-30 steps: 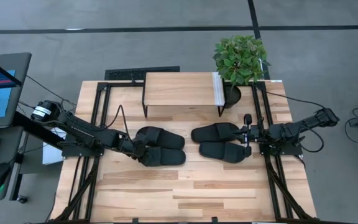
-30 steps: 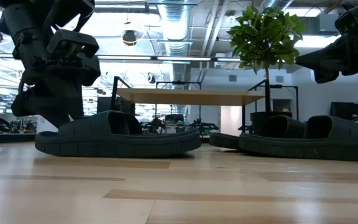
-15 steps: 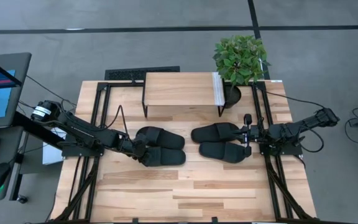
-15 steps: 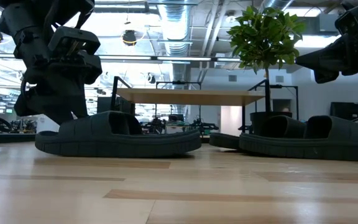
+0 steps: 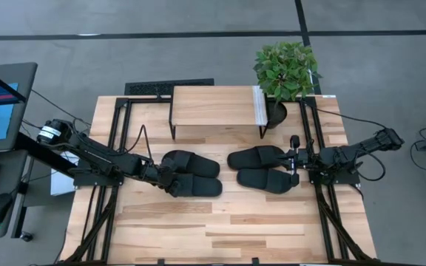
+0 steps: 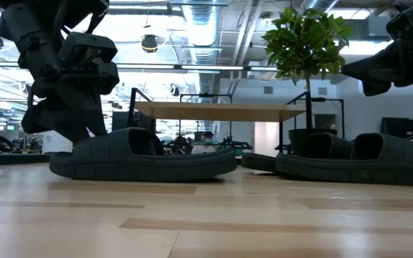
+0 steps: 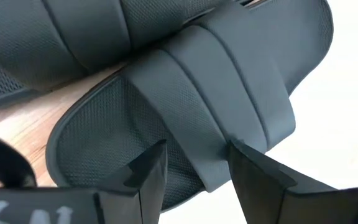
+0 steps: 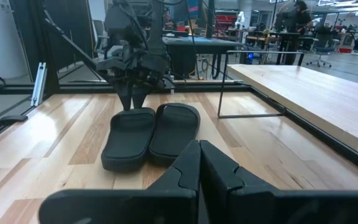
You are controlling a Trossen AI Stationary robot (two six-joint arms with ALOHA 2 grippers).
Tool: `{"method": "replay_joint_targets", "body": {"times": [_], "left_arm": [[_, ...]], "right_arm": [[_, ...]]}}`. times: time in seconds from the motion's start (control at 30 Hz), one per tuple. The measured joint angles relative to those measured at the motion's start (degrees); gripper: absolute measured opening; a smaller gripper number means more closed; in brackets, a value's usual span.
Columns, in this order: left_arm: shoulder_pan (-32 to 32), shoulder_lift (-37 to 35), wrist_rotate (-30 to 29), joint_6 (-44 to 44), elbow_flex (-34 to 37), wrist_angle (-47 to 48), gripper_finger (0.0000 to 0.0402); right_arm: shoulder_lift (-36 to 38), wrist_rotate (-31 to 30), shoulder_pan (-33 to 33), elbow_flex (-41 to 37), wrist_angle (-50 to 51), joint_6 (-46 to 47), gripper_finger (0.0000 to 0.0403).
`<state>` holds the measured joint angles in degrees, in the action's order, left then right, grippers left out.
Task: Pick and place slides into the shelf
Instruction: Put the bottom left black slide on the shelf
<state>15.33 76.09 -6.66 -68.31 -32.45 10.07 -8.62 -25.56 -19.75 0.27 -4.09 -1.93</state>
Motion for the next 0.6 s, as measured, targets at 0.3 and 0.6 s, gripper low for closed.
{"method": "replay_joint_targets", "body": {"times": [0.3,0.6], "left_arm": [[0.0,0.0,0.0,1.3,0.0,-0.7,0.0134],[0.0,0.0,0.7,3.5,0.0,-0.4,0.0009]], "right_arm": [[0.0,0.0,0.0,0.0,0.0,0.0,0.0],[0.0,0.0,0.0,0.0,0.0,0.0,0.0]]}}
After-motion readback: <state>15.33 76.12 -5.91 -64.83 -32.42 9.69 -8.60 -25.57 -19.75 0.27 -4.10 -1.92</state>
